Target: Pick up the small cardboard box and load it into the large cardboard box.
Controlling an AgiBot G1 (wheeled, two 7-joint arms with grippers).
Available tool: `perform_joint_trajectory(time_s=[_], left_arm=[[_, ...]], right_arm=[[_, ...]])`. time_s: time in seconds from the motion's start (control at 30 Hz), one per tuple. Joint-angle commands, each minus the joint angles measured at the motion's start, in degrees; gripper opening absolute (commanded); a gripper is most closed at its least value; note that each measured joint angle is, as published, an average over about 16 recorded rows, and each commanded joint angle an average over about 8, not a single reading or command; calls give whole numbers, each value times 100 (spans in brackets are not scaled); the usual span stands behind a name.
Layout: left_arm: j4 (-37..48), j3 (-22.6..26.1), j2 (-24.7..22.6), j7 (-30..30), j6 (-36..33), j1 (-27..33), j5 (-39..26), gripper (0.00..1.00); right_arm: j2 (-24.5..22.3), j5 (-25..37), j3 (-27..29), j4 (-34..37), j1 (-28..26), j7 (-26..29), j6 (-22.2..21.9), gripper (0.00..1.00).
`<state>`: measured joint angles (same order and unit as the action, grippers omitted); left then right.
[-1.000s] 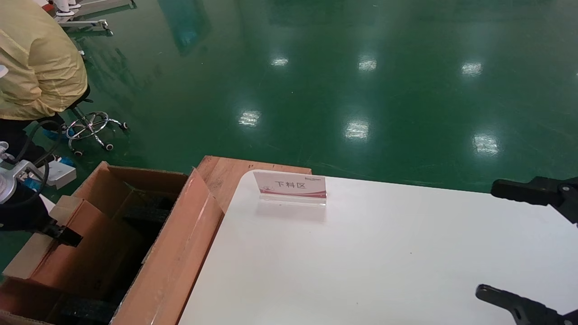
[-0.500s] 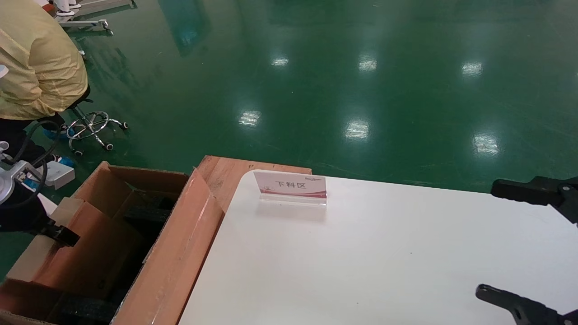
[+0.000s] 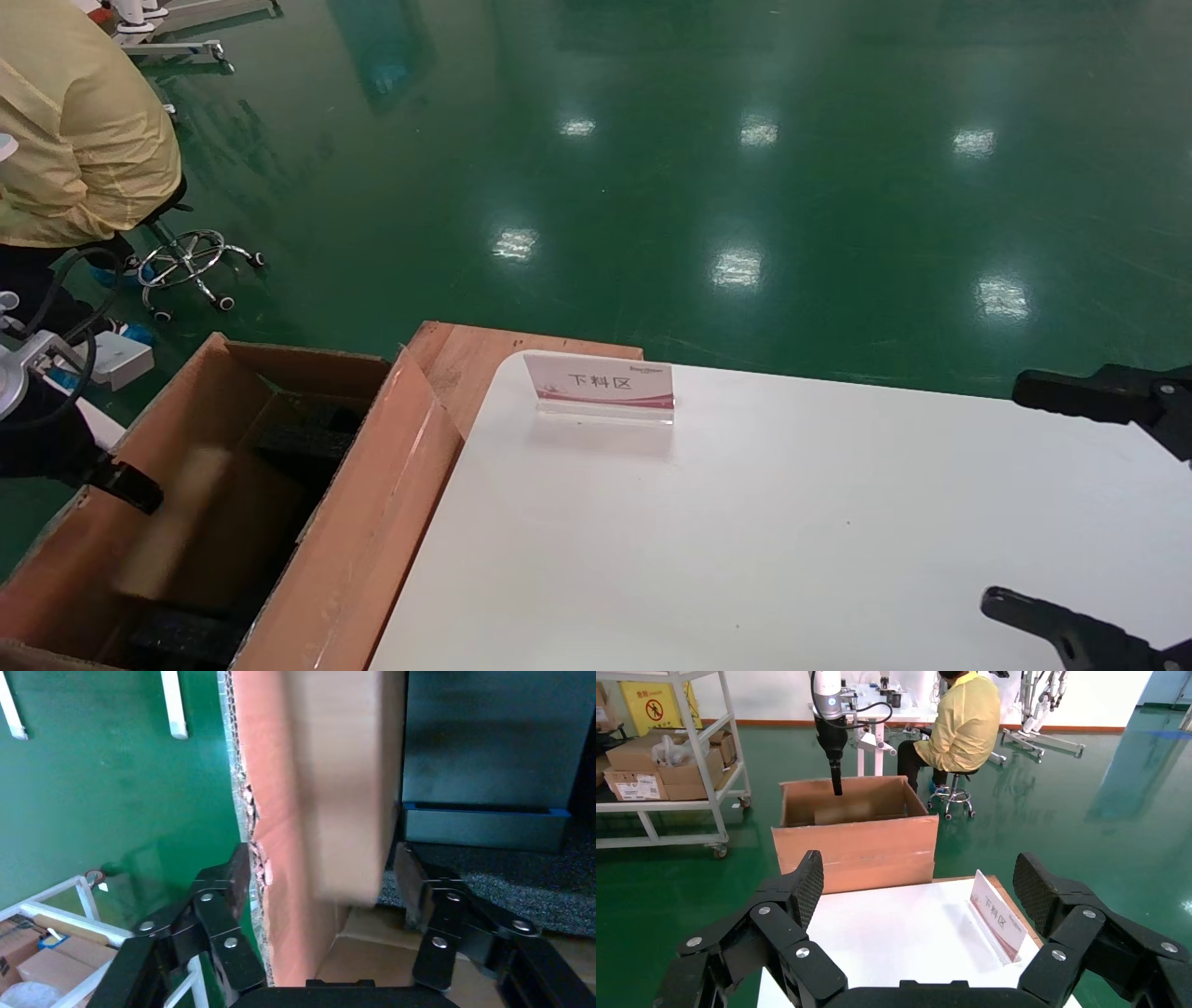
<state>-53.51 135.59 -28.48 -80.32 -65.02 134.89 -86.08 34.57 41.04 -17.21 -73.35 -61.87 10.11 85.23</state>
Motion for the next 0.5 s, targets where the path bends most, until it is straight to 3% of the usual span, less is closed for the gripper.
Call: perform_joint_trajectory(time_s=[0.03, 0.23, 0.5], left_arm=[[13, 6, 4, -13, -4, -13, 3, 100], [-293, -122, -111, 165, 80, 277, -68, 100], [-1332, -518, 36, 568, 553, 1049, -172, 100]], right_arm=[[0, 0, 0, 0, 0, 0, 0, 100], [0, -1, -1, 2, -1, -1, 1, 100], [0, -2, -4, 4, -3, -3, 1, 100]])
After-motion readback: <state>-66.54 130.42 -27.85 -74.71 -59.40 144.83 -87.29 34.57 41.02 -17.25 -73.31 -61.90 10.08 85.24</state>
